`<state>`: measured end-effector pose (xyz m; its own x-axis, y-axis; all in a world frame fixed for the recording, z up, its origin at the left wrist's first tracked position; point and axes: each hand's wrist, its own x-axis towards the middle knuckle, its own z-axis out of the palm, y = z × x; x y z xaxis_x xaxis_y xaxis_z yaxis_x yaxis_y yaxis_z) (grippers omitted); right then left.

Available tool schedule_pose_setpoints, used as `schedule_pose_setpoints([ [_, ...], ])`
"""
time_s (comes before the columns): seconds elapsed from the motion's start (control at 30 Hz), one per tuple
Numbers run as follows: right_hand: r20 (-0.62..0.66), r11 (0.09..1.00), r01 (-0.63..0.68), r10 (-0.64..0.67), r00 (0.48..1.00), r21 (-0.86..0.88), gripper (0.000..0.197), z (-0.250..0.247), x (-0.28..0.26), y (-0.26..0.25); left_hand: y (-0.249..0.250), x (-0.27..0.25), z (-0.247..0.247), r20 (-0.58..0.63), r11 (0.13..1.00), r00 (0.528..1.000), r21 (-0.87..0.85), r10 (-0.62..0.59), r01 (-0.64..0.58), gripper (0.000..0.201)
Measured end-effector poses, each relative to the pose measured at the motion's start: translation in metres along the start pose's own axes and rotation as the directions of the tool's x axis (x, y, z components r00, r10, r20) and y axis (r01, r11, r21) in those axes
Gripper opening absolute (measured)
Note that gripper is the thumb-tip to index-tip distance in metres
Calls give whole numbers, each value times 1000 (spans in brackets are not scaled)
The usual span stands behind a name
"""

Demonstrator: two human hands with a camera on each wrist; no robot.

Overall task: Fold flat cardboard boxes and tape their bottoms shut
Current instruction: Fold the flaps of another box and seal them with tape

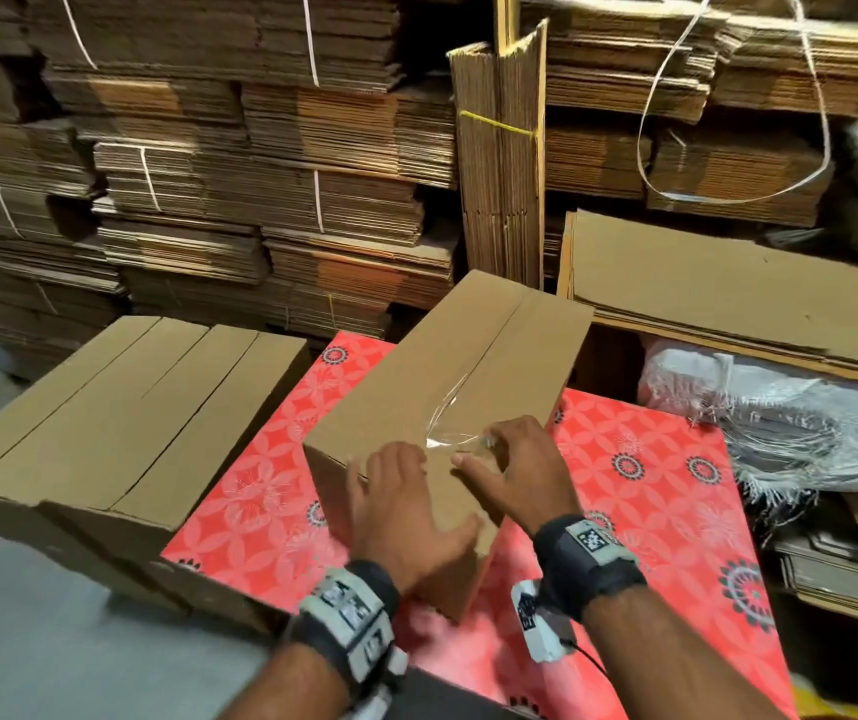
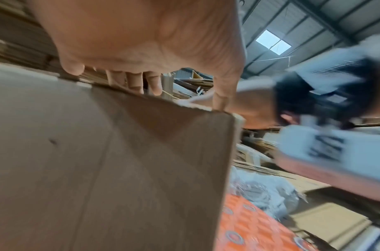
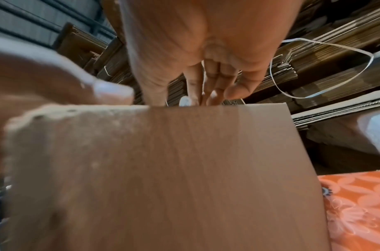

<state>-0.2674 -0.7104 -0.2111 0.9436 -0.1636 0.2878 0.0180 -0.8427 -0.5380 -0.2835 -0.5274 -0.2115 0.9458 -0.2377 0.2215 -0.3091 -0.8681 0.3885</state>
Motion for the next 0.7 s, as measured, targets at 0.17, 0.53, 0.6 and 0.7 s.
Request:
schedule_pose_setpoints([
  [0.17, 41, 1000, -4, 4, 999, 6, 19, -1, 23, -10, -1, -7, 10, 82, 995, 997, 101, 13, -21, 102],
  [0.53, -52, 994, -80, 84, 995, 77, 21, 23, 43, -43, -158, 74, -76, 603, 980, 778, -28, 174, -198, 125],
  [0.6, -9, 995, -96, 96, 995, -14, 32, 29, 52, -54, -142, 83, -83, 611, 977, 781, 54, 130, -204, 141],
  [0.7, 96, 992, -71, 81, 992, -104, 35, 40, 68, -71, -106, 70, -71, 590, 986, 807, 113, 31, -120, 159],
])
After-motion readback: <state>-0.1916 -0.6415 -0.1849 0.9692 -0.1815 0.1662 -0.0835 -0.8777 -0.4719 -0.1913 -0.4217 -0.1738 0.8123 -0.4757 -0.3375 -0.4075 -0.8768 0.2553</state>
